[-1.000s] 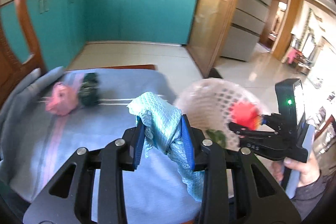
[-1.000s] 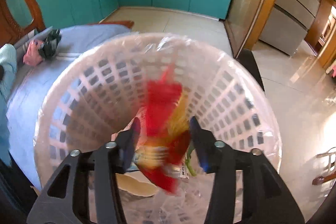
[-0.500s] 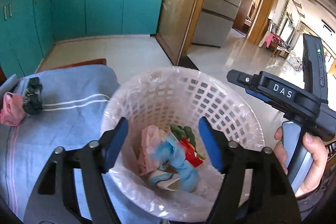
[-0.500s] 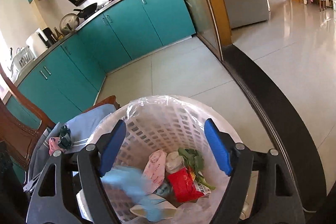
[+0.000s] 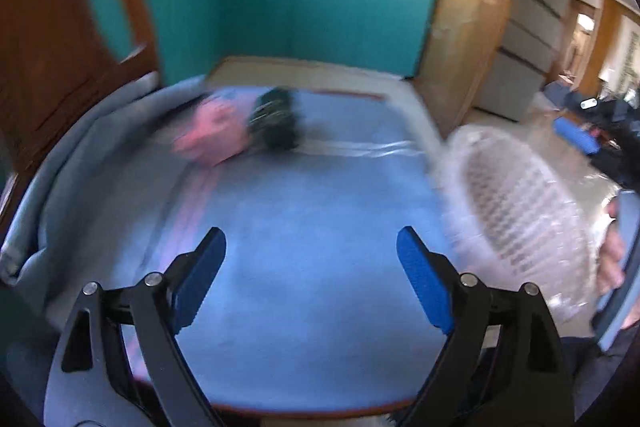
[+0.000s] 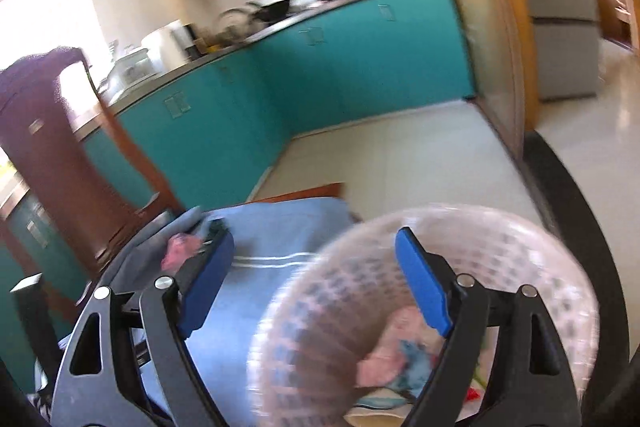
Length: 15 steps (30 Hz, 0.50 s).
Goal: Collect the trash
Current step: 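Open the right tool over the basket while the left tool releases the cloth, then move both open tools back over the chair seat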
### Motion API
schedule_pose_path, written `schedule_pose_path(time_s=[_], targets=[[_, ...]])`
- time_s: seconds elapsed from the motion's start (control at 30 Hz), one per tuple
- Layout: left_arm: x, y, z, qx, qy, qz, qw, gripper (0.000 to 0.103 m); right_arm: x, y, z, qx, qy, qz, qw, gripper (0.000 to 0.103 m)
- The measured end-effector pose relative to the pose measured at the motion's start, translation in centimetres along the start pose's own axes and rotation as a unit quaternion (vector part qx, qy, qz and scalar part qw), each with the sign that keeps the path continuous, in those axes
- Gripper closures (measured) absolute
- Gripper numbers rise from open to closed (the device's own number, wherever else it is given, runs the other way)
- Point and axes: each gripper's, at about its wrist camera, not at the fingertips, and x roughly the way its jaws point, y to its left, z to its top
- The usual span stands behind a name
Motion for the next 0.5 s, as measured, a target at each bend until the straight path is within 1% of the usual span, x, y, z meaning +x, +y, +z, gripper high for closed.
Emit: schedule_pose_path(time_s=[0.03, 0.1, 0.17, 0.2, 0.27, 0.37, 0.4, 0.43, 0.5], targets=[[0.0, 1.4, -0.3, -0.010, 0.005, 0.013, 0.9999, 0.015, 0.2, 0.8, 0.0, -0.002, 0.004, 0.025, 1.000, 0.019], [-0.2, 3.1, -0.8, -0.020, 0.009, 0.030, 0.9993, 0.015, 1.1, 2.7, -0.1, -0.004, 0.023, 0.096, 0.995, 0.015], [-0.4, 4.8, -1.2, -0.026, 0.014, 0.047, 0.9985, 0.015, 1.9, 4.8, -0.4, -0.021, 0.034, 0.126, 0.991, 0.015], [-0.4, 5.6, -1.2, -0.028, 0.016, 0.053, 0.9981, 0.015, 2.8, 6.3, -0.7, -0.037, 0.042, 0.131, 0.990, 0.015], [-0.8, 6.9, -1.8, -0.030, 0.020, 0.064, 0.9973, 0.015, 4.5, 8.6, -1.3, -0.060, 0.064, 0.128, 0.988, 0.015], [-1.1, 7.8, -2.0, -0.028, 0.022, 0.070, 0.9969, 0.015, 7.3, 11.3, -2.1, -0.065, 0.096, 0.114, 0.987, 0.015], [-1.2, 7.9, -2.0, -0.028, 0.022, 0.072, 0.9967, 0.015, 8.3, 11.7, -2.3, -0.060, 0.105, 0.104, 0.987, 0.015], [-1.4, 8.1, -1.9, -0.027, 0.019, 0.077, 0.9965, 0.015, 9.6, 12.5, -2.3, -0.057, 0.111, 0.084, 0.989, 0.015], [-1.9, 8.4, -2.3, -0.029, 0.012, 0.079, 0.9964, 0.015, 11.2, 13.2, -2.2, -0.058, 0.112, 0.050, 0.991, 0.015]])
